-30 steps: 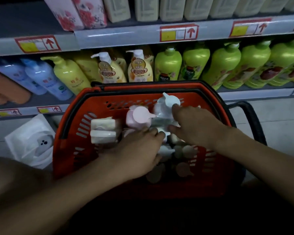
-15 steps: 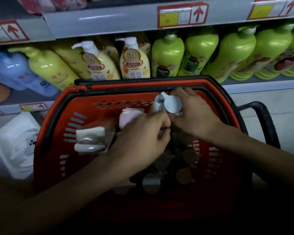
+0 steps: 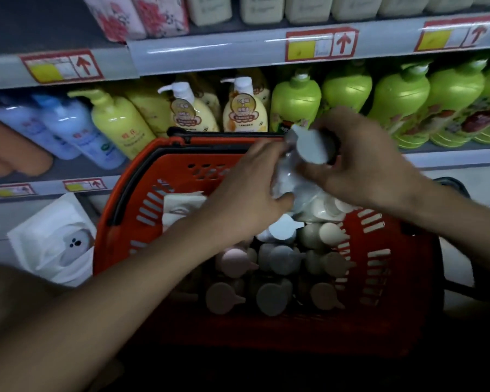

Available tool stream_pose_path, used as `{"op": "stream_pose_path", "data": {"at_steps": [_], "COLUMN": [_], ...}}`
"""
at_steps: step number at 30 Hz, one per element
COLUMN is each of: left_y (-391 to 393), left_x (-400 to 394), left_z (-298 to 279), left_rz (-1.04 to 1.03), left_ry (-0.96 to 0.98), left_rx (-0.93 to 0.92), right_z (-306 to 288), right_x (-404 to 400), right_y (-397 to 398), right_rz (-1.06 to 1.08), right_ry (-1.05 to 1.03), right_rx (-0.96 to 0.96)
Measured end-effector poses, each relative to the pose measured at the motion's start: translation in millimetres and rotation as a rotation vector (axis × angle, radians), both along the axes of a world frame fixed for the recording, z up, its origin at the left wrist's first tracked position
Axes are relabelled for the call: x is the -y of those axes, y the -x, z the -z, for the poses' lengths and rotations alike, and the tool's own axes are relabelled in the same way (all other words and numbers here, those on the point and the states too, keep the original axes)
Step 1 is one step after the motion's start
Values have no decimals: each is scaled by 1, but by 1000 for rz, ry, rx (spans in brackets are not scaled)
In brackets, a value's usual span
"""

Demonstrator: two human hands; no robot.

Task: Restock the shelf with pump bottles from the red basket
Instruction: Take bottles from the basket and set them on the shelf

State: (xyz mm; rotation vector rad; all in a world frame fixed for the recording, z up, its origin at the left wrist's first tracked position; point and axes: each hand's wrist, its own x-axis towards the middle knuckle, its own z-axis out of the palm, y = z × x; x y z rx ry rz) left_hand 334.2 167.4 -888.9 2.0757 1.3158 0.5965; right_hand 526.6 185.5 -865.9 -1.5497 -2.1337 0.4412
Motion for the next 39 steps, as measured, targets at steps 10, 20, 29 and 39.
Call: {"op": "stream_pose_path", "data": {"at_steps": [10, 20, 29, 39], "left_y": [-10, -21, 11, 24], "left_x": [5, 39, 63, 66], "left_z": [-31, -142, -203, -223], "left_rz": [-28, -540, -215, -16], "left_ry": [1, -64, -176, 10], "left_rx": [279, 595, 639, 589], "right_z": [-78, -62, -150, -225], "right_x": [22, 110, 71, 69], "right_y": [-30, 32, 50, 25], "right_rz": [-305, 63, 230, -245], "right_ry": [-62, -68, -50, 148], "right_rx": [-293, -504, -1238, -1210]}}
